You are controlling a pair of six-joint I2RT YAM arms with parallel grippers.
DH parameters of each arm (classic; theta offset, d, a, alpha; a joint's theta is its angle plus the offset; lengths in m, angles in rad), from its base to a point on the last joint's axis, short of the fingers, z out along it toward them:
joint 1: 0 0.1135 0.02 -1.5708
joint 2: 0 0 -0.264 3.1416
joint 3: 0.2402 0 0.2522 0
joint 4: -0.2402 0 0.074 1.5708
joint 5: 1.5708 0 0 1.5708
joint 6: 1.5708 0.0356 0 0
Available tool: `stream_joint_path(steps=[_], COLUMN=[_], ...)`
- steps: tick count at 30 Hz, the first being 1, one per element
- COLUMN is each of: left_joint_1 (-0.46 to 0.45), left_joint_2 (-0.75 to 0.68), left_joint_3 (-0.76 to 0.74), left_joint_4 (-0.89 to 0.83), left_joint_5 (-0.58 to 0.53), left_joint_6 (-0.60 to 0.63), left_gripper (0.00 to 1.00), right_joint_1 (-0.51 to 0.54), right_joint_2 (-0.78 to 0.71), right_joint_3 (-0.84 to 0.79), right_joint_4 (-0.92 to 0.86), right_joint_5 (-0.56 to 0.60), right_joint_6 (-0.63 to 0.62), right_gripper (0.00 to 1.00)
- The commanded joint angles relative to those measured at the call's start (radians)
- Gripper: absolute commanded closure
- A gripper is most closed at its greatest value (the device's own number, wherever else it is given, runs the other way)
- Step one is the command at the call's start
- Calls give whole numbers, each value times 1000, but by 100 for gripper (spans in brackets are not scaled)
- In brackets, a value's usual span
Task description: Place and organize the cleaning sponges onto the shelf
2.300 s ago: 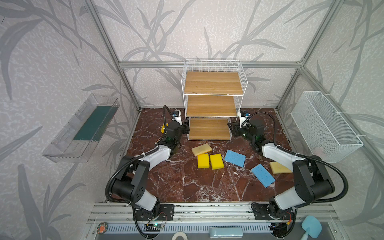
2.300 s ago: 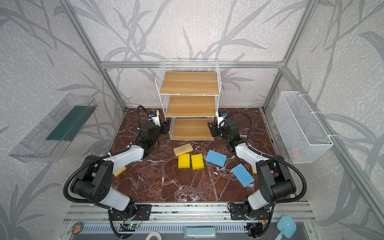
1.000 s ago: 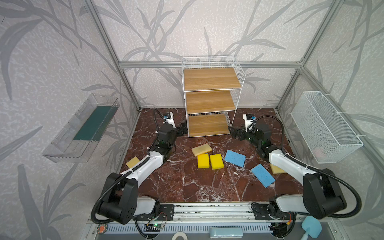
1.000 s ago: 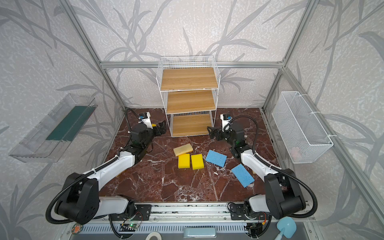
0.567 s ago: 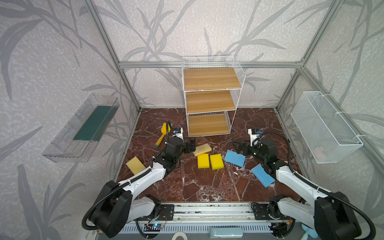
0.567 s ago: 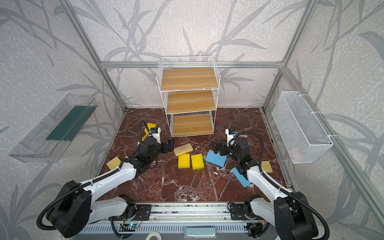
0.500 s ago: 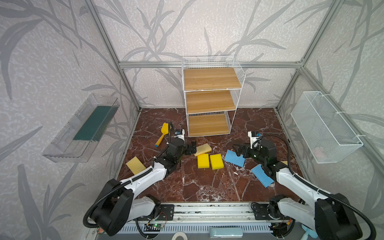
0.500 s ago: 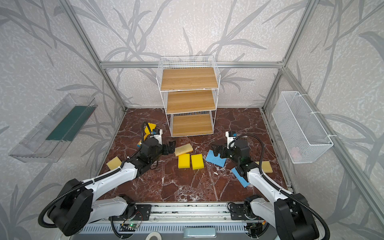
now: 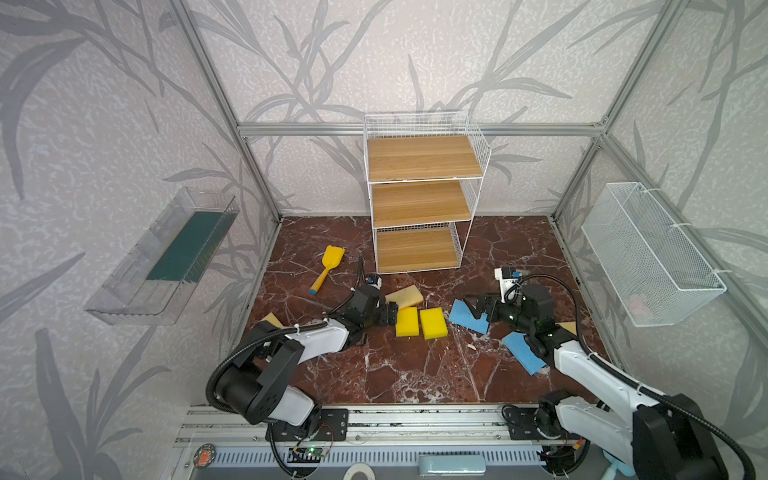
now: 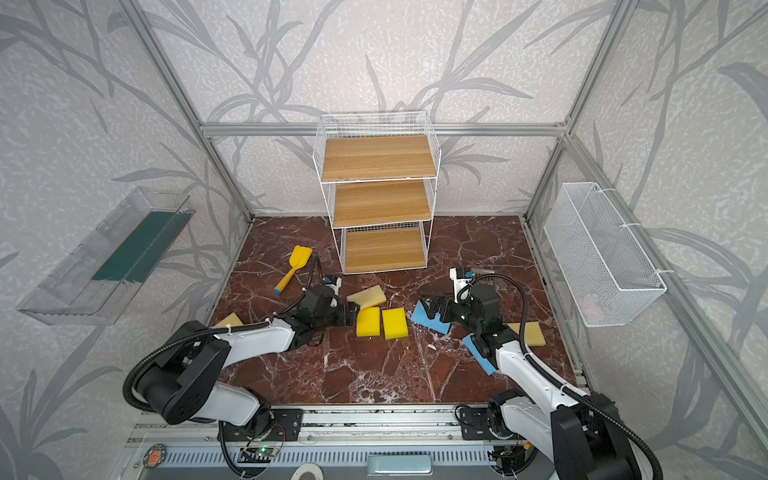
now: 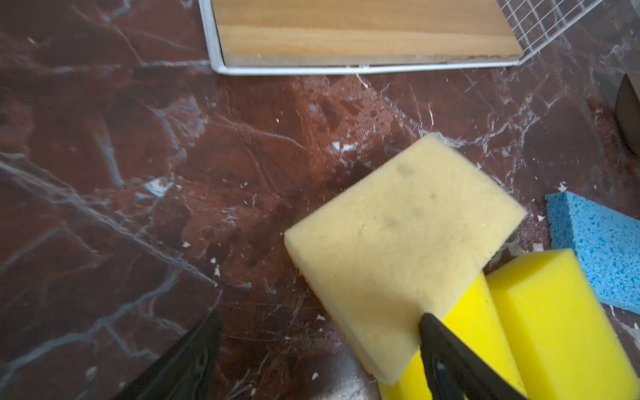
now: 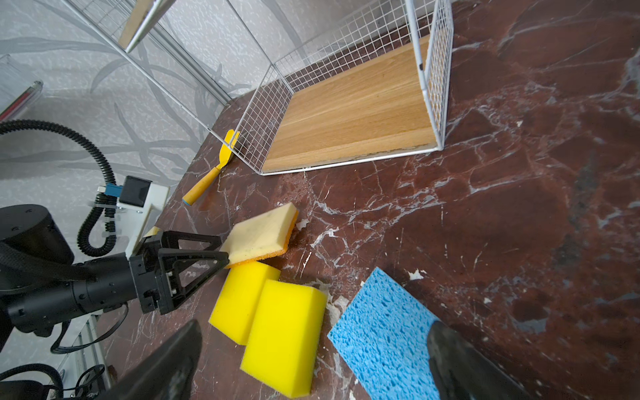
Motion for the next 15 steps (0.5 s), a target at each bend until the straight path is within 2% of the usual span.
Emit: stream_joint_path(steps=[1, 11, 15], left_joint_1=[-4, -2, 3], left_joint_2=[30, 67, 80], left_joint_3=[44, 55, 67], left_joint_4=[3, 63, 98], left_joint_5=[65, 99, 108], left_joint_6=[-15, -13, -19], left_gripper=[9, 10, 14], right_joint_1=[0, 2, 3], right_joint_2=[28, 104, 119], right_joint_3=[-1, 20, 24], right_joint_4=[21, 52, 54], right_joint_5=[-35, -54, -53], right_joint_6=[4, 8, 7], right_gripper=[1, 1, 1])
